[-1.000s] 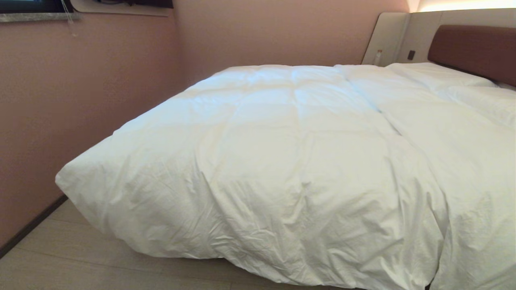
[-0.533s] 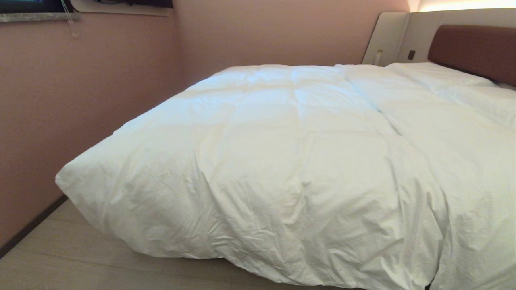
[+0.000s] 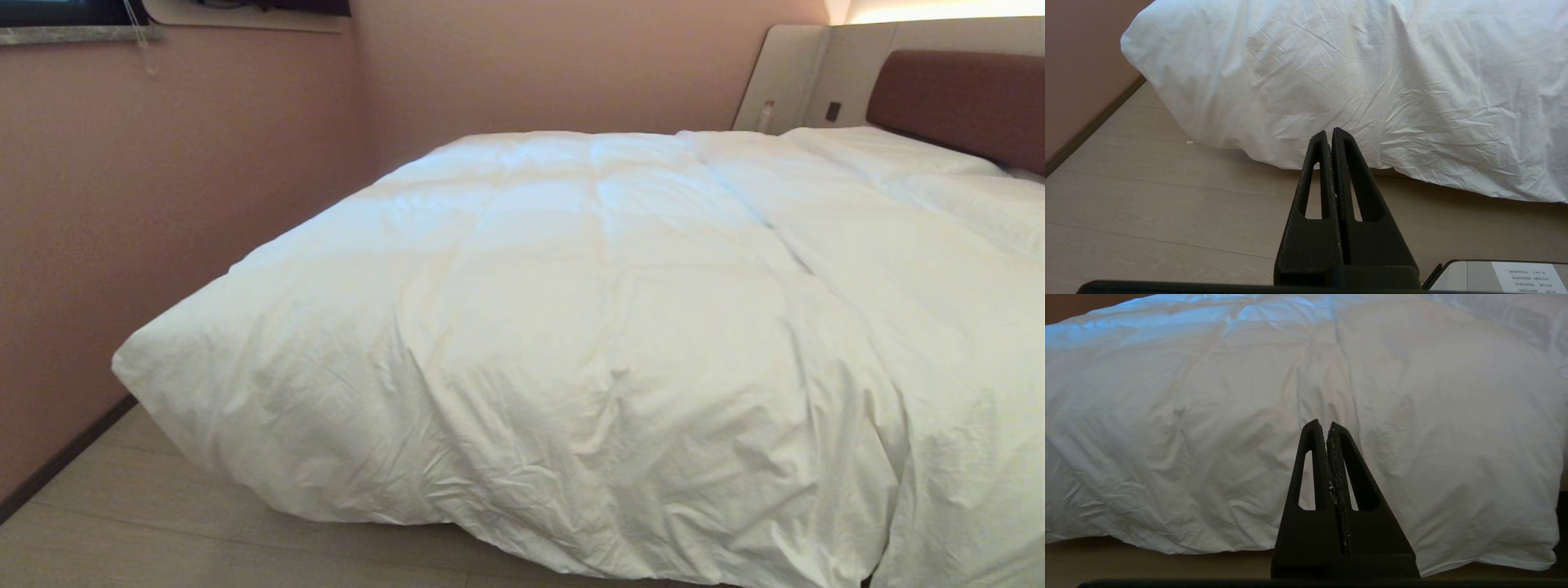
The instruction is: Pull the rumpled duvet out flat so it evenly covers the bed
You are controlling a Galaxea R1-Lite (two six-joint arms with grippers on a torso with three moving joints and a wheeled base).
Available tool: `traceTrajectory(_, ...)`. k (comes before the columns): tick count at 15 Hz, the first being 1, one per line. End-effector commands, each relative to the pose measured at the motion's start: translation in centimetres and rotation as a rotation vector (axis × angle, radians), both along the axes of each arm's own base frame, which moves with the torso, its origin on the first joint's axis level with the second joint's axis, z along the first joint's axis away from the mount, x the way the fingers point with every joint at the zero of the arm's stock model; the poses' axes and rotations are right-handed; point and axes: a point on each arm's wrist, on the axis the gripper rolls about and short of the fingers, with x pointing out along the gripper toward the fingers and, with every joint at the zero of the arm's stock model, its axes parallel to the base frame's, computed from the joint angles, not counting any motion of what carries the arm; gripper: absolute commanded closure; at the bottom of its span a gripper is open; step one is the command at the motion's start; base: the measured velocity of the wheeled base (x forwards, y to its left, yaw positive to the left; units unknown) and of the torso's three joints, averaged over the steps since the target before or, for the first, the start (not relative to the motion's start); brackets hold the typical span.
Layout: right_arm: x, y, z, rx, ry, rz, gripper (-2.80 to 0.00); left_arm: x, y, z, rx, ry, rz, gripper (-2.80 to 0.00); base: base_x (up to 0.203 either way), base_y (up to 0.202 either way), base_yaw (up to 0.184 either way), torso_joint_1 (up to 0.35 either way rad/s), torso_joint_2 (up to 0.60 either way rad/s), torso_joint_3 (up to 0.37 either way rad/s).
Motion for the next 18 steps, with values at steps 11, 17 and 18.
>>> traceTrajectory(11, 2.7, 0.2, -3.3, 0.016, 0.056, 0.088, 0.0, 0.0, 0.0, 0.0, 0.0, 0.001, 0.002, 0.0, 0.0, 0.0, 0.0, 0.0, 0.0, 0.0)
traceTrajectory(17, 3.9, 0.4, -5.3, -0.024, 0.095, 0.13, 0.0, 0.0, 0.0, 0.0, 0.0, 0.001, -0.001, 0.0, 0.0, 0.0, 0.0, 0.0, 0.0, 0.0)
traceTrajectory(18, 4.2, 0.4, -5.8, -0.033, 0.091, 0.125, 0.0, 0.0, 0.0, 0.0, 0.0, 0.0, 0.001, 0.0, 0.0, 0.0, 0.0, 0.0, 0.0, 0.0)
